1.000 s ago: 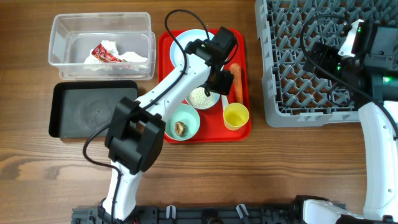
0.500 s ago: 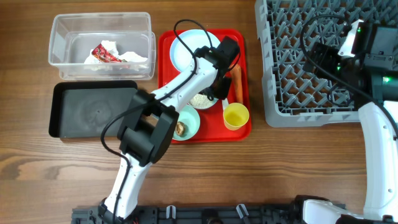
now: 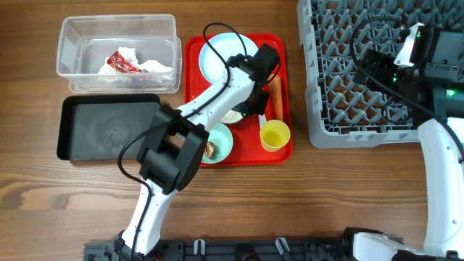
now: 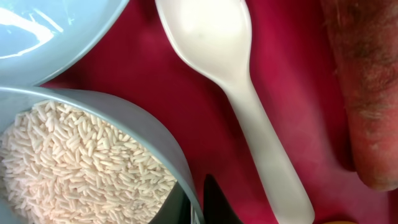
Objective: Sort waste into correct bins and load items into the dishwasher rack
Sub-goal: 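Carry the rice bowl over the black tray and tip out the rice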
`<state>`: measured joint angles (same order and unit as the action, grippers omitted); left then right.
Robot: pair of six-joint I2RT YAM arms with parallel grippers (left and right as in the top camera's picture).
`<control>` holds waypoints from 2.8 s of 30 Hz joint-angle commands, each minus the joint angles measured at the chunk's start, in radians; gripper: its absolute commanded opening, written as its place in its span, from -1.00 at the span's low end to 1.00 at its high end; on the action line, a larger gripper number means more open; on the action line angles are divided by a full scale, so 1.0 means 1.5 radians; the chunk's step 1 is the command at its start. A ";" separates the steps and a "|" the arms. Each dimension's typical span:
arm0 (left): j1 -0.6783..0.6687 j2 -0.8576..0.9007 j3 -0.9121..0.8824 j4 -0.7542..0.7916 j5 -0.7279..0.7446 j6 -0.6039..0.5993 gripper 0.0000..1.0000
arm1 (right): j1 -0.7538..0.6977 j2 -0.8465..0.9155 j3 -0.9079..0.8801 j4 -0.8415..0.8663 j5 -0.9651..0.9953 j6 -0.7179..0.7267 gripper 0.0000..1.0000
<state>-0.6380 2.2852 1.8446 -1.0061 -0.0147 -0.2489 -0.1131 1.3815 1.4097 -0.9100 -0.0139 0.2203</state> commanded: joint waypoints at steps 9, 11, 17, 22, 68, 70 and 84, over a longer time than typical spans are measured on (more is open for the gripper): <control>0.001 -0.117 0.006 -0.031 0.001 0.003 -0.92 | -0.002 0.001 0.003 0.000 0.010 0.010 0.98; 0.003 -0.148 0.006 -0.039 0.002 0.003 -0.92 | -0.002 0.001 0.003 0.000 0.010 0.010 0.99; 0.070 -0.276 0.006 -0.103 0.083 -0.048 -0.92 | -0.002 0.001 0.003 0.000 0.009 0.010 0.99; 0.214 -0.329 0.006 -0.219 0.186 -0.051 -0.92 | -0.002 0.001 0.003 0.004 0.009 0.010 0.99; 0.803 -0.334 -0.371 -0.134 1.001 0.390 -0.92 | -0.002 0.002 0.003 0.005 -0.021 0.010 0.99; 0.803 -0.334 -0.371 -0.134 1.020 0.385 -0.92 | -0.002 0.002 0.003 0.005 -0.021 0.010 0.99; 0.835 -0.334 -0.371 -0.172 1.061 0.330 -0.92 | -0.002 0.002 0.003 0.002 -0.021 -0.006 0.99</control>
<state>0.5983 1.8061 1.2938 -1.2598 1.5425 0.2520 -0.1131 1.3819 1.4097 -0.9054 -0.0261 0.2230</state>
